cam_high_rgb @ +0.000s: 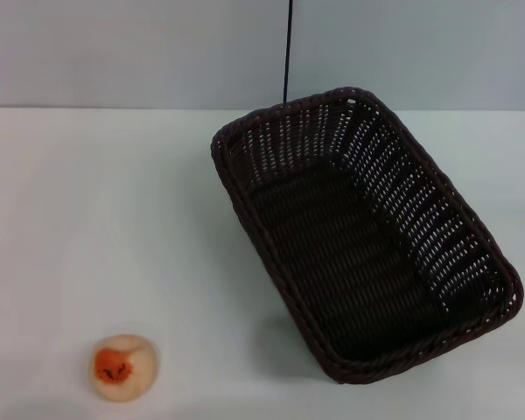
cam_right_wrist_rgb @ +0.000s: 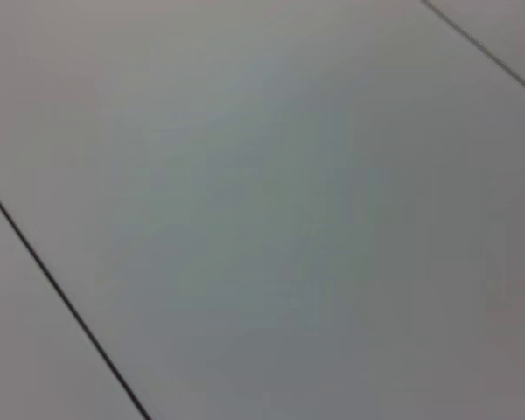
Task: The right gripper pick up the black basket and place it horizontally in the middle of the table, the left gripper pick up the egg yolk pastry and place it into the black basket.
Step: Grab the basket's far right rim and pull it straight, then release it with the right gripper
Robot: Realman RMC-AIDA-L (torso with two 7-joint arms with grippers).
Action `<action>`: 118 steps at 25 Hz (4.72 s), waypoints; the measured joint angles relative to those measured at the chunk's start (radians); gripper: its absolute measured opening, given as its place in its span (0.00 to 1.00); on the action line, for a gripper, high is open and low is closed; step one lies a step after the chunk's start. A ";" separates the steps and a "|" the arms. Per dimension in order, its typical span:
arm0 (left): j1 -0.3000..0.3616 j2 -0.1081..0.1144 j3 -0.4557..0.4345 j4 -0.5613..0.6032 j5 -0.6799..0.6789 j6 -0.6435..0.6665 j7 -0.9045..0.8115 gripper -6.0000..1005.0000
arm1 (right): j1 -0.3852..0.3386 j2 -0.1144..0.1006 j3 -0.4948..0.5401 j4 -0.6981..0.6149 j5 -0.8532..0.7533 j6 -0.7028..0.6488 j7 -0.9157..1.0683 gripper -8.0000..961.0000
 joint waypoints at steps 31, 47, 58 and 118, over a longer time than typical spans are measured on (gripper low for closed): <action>-0.006 -0.003 0.003 -0.002 0.003 -0.017 -0.004 0.80 | 0.499 -0.179 -0.490 -0.794 -1.551 -0.485 1.248 0.74; 0.004 -0.006 0.005 -0.004 0.009 -0.020 -0.005 0.80 | 0.519 -0.062 -0.662 -0.747 -1.672 -0.297 1.283 0.74; 0.004 -0.006 0.007 -0.009 0.009 -0.032 -0.005 0.80 | 0.507 -0.043 -0.664 -0.688 -1.669 -0.244 1.247 0.58; -0.006 -0.003 0.099 -0.015 0.010 -0.054 -0.007 0.80 | 0.560 -0.103 -0.761 -0.909 -1.350 -0.363 0.669 0.19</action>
